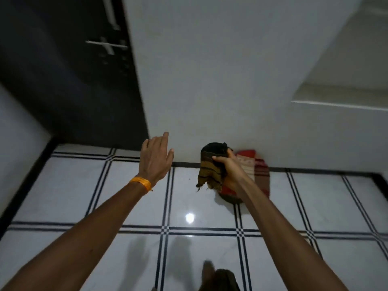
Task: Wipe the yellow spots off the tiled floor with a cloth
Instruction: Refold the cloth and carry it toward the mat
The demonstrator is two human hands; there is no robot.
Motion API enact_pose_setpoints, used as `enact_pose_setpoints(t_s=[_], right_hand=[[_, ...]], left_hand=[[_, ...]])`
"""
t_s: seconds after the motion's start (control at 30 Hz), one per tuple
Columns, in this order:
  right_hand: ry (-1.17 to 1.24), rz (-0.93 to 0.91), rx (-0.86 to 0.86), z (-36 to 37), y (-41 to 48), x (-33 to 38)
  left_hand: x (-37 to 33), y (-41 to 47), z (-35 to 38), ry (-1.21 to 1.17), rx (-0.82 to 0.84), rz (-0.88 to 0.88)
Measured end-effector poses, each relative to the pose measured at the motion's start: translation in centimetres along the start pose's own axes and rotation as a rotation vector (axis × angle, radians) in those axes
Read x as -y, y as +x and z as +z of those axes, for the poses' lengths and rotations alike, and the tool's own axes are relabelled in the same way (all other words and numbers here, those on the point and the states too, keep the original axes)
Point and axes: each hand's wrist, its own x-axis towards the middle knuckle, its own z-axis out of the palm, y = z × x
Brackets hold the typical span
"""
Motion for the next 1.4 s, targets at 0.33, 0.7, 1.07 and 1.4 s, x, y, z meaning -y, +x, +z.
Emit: enact_pose_setpoints(t_s=[0.33, 0.7, 1.07, 1.4], right_hand=[[0.241, 0.125, -0.207, -22.2, 11.1, 1.2], [0.318, 0.447, -0.253, -39.0, 31.2, -6.9], [0.368, 0.402, -0.276, -47.0, 50.1, -18.0], [0.338, 0.556, -0.124, -47.5, 50.3, -27.8]], left_hand=[[-14.6, 11.6, 18.4, -0.038, 0.208, 0.165], [-20.2, 17.1, 41.6, -0.038, 0.423, 0.141], [-16.4, 17.0, 60.7, -0.049, 0.514, 0.166], [-14.5, 14.1, 65.0, -0.045, 0.646, 0.166]])
